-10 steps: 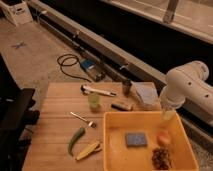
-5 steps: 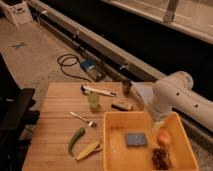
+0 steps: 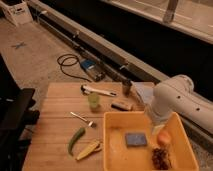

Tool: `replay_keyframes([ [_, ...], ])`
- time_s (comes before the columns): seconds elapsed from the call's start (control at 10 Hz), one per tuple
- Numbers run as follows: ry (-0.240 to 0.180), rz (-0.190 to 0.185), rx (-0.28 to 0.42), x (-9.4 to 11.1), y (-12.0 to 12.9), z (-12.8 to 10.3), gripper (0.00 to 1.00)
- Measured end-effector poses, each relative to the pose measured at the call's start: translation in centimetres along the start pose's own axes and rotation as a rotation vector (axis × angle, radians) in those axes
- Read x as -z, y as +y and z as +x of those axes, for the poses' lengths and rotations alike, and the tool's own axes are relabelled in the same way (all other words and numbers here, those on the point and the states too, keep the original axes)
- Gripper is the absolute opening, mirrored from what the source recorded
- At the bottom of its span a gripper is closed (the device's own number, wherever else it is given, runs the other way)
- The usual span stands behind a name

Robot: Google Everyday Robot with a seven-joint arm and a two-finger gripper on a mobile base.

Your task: Wipe tray with sponge

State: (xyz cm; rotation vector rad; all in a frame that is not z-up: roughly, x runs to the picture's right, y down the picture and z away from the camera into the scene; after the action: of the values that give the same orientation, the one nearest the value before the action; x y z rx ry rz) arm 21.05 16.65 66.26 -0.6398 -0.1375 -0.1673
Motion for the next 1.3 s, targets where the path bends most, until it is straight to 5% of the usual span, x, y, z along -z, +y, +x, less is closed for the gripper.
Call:
replay_keyframes([
  [0.3,0.001,-0.048,0.005,-1.4,-0.1,-0.6,0.65],
  [0.6,0.004,-0.136,0.007,-6.9,1.1,-1.4,0.65],
  [1.0,0.007,-0.161,0.004,-11.5,2.2,-2.6,0.65],
  [1.3,-0.033,-0.164,-0.025,-13.7,2.3,-2.9,0.65],
])
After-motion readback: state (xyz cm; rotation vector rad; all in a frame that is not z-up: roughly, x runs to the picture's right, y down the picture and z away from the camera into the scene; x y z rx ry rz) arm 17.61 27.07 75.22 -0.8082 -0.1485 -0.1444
